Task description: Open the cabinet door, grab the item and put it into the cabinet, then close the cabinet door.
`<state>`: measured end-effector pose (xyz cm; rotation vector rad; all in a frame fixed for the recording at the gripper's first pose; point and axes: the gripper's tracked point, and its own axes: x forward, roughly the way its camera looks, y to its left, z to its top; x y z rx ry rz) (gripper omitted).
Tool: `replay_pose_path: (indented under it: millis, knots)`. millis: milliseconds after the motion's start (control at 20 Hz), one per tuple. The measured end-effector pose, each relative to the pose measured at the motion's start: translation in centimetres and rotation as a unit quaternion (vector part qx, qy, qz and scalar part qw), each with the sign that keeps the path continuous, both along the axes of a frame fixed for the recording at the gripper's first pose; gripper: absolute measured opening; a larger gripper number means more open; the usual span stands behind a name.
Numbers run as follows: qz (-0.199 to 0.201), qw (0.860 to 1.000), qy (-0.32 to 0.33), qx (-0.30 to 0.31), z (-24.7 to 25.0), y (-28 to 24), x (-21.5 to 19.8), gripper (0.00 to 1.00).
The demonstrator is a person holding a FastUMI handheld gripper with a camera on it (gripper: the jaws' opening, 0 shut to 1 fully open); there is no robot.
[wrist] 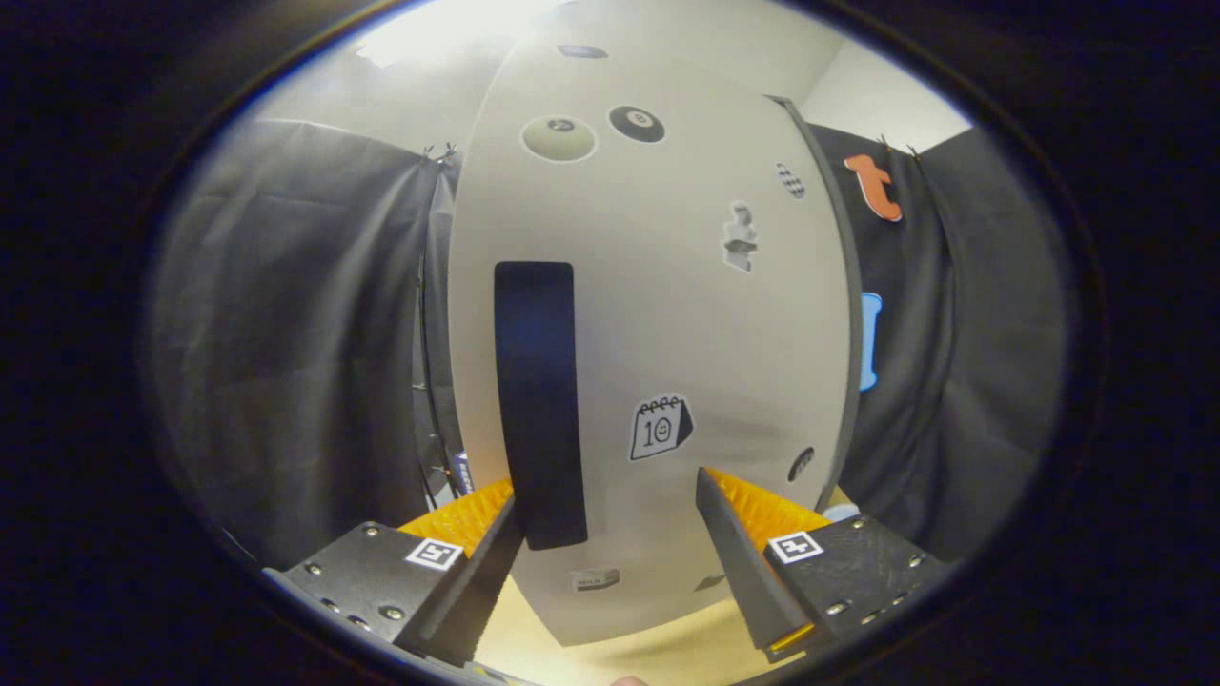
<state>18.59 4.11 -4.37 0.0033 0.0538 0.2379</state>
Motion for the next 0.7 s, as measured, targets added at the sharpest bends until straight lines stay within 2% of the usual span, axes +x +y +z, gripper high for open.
replay_pose_path:
  millis: [250,700]
  knots:
    - [-0.020,1.000,-0.020,-0.007,0.0,3.2,3.8,1.00]
    - [-0.053,0.998,-0.033,-0.011,0.7,5.3,8.6,1.00]
